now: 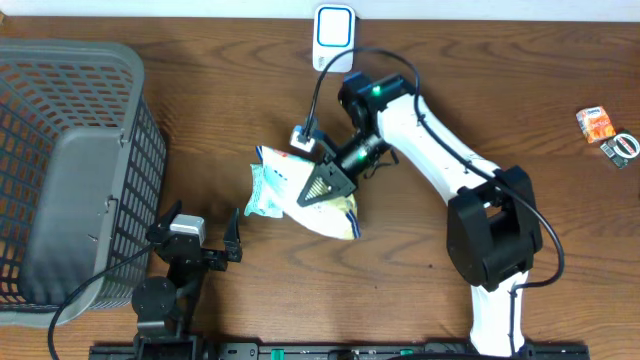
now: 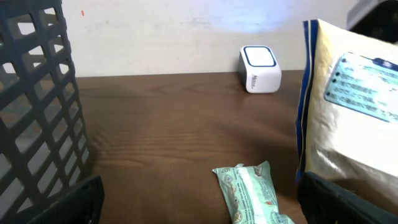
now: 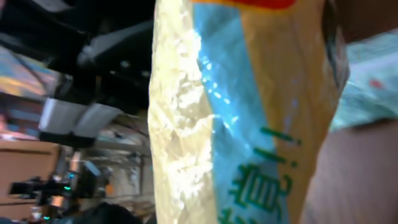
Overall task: Scan the item barcode
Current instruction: 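Lift the yellow snack bag off the wipes pack with the right gripper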
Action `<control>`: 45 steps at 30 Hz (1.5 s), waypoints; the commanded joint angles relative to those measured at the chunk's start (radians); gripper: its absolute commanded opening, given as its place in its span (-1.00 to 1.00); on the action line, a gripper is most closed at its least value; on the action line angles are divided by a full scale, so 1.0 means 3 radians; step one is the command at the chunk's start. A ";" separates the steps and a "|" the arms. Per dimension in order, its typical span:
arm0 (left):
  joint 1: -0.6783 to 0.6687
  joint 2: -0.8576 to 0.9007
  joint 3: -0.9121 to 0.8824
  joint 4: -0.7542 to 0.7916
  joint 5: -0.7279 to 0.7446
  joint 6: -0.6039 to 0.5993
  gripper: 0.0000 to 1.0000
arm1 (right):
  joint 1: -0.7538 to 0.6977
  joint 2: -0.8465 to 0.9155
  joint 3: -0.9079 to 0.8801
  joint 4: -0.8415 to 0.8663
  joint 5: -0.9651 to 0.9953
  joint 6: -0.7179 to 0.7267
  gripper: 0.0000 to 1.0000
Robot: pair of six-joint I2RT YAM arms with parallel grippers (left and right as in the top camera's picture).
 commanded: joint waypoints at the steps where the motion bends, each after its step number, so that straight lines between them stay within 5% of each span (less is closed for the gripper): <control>1: 0.0017 -0.0009 -0.0066 -0.0089 0.0031 -0.0015 0.95 | -0.0017 0.0009 -0.0172 0.0019 -0.0932 -0.0267 -0.97; 5: 0.0017 -0.0009 -0.0066 -0.0089 0.0031 -0.0015 0.95 | -0.0034 0.0009 -0.0234 0.0004 -0.1443 0.0469 -0.97; 14: 0.0017 -0.0009 -0.0066 -0.0089 0.0029 -0.0015 0.95 | -0.0043 0.0009 -0.0234 0.0019 -0.1445 0.2675 -0.98; 25: 0.0017 -0.0009 -0.0066 -0.0089 0.0031 -0.0015 0.96 | -0.0078 0.0009 -0.0237 0.0020 -0.1445 0.4093 -0.98; 37: 0.0017 -0.0009 -0.0066 -0.0089 0.0031 -0.0015 0.95 | -0.0141 0.0009 -0.0237 0.0031 -0.1385 0.3689 -0.98; 42: 0.0017 -0.0009 -0.0066 -0.0089 0.0029 -0.0015 0.95 | -0.0206 0.0009 -0.0237 0.0017 -0.0013 0.2960 -0.98; 45: 0.0017 -0.0009 -0.0066 -0.0089 0.0031 -0.0015 0.95 | -0.0263 -0.0009 -0.0237 -0.0062 0.1099 0.3023 -0.98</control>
